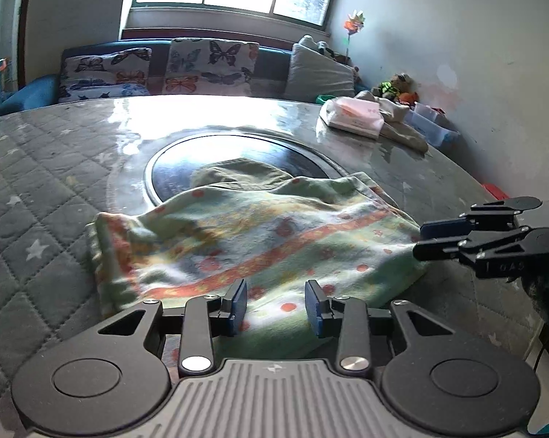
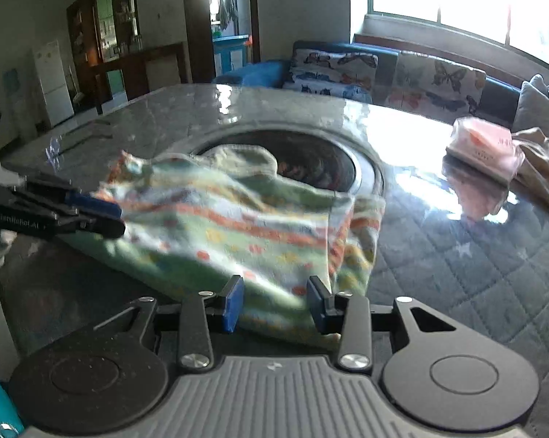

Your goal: Fold clothes

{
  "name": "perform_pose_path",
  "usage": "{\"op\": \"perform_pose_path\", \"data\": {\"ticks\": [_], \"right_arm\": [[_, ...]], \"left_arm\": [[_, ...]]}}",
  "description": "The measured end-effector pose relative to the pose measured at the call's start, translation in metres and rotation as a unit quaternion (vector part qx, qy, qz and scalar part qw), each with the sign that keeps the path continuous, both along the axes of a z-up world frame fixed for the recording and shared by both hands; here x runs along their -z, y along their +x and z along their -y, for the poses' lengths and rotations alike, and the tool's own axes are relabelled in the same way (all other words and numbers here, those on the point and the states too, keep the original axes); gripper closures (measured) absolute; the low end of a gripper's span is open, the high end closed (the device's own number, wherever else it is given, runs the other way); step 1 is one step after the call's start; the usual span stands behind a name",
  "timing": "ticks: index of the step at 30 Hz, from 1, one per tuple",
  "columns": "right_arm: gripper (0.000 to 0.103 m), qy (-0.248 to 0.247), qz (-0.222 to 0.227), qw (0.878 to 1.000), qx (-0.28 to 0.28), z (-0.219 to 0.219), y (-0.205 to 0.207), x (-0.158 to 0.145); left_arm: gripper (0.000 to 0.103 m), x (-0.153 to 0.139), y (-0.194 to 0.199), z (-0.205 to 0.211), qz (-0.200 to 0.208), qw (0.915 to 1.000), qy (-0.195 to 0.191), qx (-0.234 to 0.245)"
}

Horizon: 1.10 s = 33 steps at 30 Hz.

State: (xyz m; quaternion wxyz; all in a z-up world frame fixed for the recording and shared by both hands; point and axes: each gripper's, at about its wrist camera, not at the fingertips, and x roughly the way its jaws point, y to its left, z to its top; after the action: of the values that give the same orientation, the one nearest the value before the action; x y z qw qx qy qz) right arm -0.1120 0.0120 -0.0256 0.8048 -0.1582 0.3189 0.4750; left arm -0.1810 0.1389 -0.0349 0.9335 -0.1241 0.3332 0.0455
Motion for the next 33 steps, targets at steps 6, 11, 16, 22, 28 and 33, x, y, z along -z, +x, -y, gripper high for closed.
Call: {"op": "perform_pose_path", "data": {"ticks": [6, 11, 16, 22, 28, 33], "right_arm": [[0.065, 0.015, 0.012, 0.999, -0.037, -0.030, -0.009, -0.006], [0.065, -0.012, 0.019, 0.998, -0.055, -0.046, -0.013, 0.008], [0.059, -0.008, 0.028, 0.998, -0.056, -0.048, -0.015, -0.001], [0.053, -0.026, 0.023, 0.997, -0.068, -0.059, -0.020, 0.007], [0.039, -0.011, 0.045, 0.995, -0.089, -0.069, -0.031, -0.014], [0.036, -0.017, 0.059, 0.985, -0.164, -0.096, -0.062, -0.020]], "left_arm": [[0.063, 0.000, -0.009, -0.002, -0.001, 1.0000, 0.001, -0.010], [0.062, -0.001, -0.020, -0.011, -0.002, 0.9997, -0.003, -0.023], [0.060, -0.007, -0.032, -0.022, 0.004, 0.9988, -0.012, -0.046], [0.054, -0.007, -0.043, -0.045, -0.009, 0.9950, -0.026, -0.096], [0.052, -0.006, -0.050, -0.067, -0.022, 0.9898, -0.053, -0.130], [0.052, -0.003, -0.049, -0.076, -0.037, 0.9858, -0.073, -0.146]]}}
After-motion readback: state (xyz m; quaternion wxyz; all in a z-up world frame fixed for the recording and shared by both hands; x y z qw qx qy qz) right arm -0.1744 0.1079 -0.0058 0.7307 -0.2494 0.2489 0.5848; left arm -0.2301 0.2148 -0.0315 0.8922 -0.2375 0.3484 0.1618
